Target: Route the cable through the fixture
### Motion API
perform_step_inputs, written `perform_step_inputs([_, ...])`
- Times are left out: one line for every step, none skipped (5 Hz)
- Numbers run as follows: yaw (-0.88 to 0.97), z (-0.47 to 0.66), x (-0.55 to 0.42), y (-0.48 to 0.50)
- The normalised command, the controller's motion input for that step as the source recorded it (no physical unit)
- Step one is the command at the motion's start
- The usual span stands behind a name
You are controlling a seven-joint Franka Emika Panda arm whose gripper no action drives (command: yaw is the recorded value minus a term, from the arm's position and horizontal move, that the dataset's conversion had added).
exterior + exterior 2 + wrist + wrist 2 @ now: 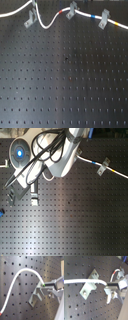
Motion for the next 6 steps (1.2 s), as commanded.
perform_step_inputs([-0.13, 0.31, -0.396, 0.076])
perform_step_inputs([0.0, 0.37, -0.136, 0.141])
perform_step_inputs([0.0, 0.45, -0.085, 0.002])
perform_step_inputs([-0.02, 0.42, -0.182, -0.147])
perform_step_inputs([0.0, 0.13, -0.219, 0.028])
perform_step_inputs([0.06, 0.03, -0.169, 0.154])
